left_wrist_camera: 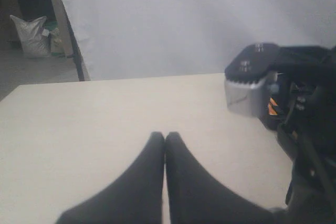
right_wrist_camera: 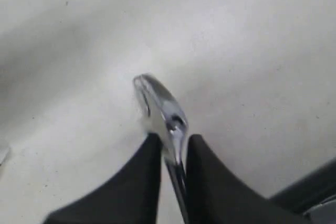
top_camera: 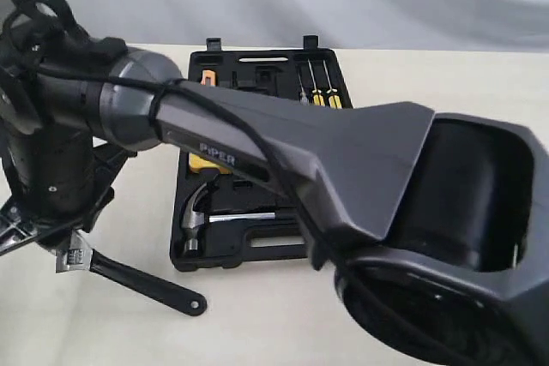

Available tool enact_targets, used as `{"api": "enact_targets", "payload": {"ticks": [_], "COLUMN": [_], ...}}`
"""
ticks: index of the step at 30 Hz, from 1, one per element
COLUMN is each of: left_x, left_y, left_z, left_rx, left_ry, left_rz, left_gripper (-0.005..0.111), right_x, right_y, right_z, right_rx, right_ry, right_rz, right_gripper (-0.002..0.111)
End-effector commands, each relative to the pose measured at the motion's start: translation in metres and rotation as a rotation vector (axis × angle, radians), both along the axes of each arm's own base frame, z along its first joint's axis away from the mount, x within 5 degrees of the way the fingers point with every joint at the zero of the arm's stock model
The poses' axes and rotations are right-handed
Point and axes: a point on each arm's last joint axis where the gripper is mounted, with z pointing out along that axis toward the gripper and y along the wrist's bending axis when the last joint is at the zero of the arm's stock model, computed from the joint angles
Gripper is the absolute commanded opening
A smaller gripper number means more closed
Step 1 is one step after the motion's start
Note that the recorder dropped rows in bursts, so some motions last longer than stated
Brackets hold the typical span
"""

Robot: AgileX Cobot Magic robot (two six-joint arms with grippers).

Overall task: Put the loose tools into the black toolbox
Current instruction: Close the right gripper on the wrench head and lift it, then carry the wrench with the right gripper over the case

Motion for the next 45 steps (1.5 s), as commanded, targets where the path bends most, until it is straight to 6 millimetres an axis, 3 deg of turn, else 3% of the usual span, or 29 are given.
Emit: {"api": "enact_targets", "payload": {"ticks": [1, 5, 9, 10, 12, 13, 15, 16, 19, 22, 25, 27, 28, 32, 37, 45], "left_x": [-0.002, -0.002, -0.002, -0.002, -0.002, -0.002, -0.002, -0.002, -0.002, -0.002, -0.002, -0.002, -0.002, -0.002, -0.002, -0.002], "left_y": [0.000, 0.000, 0.000, 0.000, 0.000, 0.000, 0.000, 0.000, 0.000, 0.000, 0.000, 0.000, 0.000, 0.000, 0.000, 0.000], "left_z": [-0.001, -0.001, -0.001, -0.001, -0.001, -0.001, -0.001, -0.001, -0.001, -0.001, -0.001, -0.001, -0.001, -0.001, -0.001, -0.001], "left_rx": [-0.027, -0.027, -0.027, -0.027, -0.027, -0.027, -0.027, -0.027, -0.027, -0.027, -0.027, -0.027, -0.027, -0.027, -0.027, -0.027], "left_ry": [-0.005, -0.005, -0.005, -0.005, -0.005, -0.005, -0.005, -0.005, -0.005, -0.005, -0.005, -0.005, -0.005, -0.005, -0.005, -0.005], "left_rz": [0.001, 0.001, 0.001, 0.001, 0.001, 0.001, 0.001, 0.001, 0.001, 0.001, 0.001, 0.001, 0.001, 0.001, 0.001, 0.001], "left_gripper": [0.001, 0.001, 0.001, 0.001, 0.001, 0.001, 0.001, 0.001, 0.001, 0.001, 0.001, 0.001, 0.001, 0.001, 0.001, 0.001], "right_x": [-0.005, -0.005, 0.001, 0.002, 0.000, -0.003, -0.010, -0.012, -0.021, -0.017, -0.025, -0.030, -0.033, -0.039, -0.039, -0.026], "right_y": [-0.012, -0.023, -0.018, -0.017, -0.013, -0.011, -0.006, -0.004, 0.005, 0.007, 0.012, 0.013, 0.015, 0.015, 0.014, 0.003], "right_z": [0.018, -0.010, -0.039, -0.043, -0.043, -0.042, -0.042, -0.045, -0.056, -0.078, -0.087, -0.095, -0.100, -0.109, -0.107, -0.060], "right_rx": [-0.008, -0.090, -0.092, -0.085, -0.064, -0.046, -0.009, -0.001, 0.045, 0.029, 0.000, -0.070, -0.114, -0.196, -0.212, -0.160], "right_ry": [-0.017, 0.044, 0.050, 0.045, 0.051, 0.069, 0.124, 0.141, 0.208, 0.199, 0.178, 0.118, 0.080, 0.021, 0.021, -0.021], "right_rz": [-0.011, -0.034, -0.049, -0.049, -0.048, -0.045, -0.021, -0.003, 0.070, 0.064, 0.115, 0.154, 0.143, 0.162, 0.170, 0.134], "right_gripper": [0.000, 0.000, 0.001, 0.007, 0.033, 0.054, 0.076, 0.077, 0.073, 0.073, 0.073, 0.066, 0.054, 0.033, 0.002, 0.000]}}
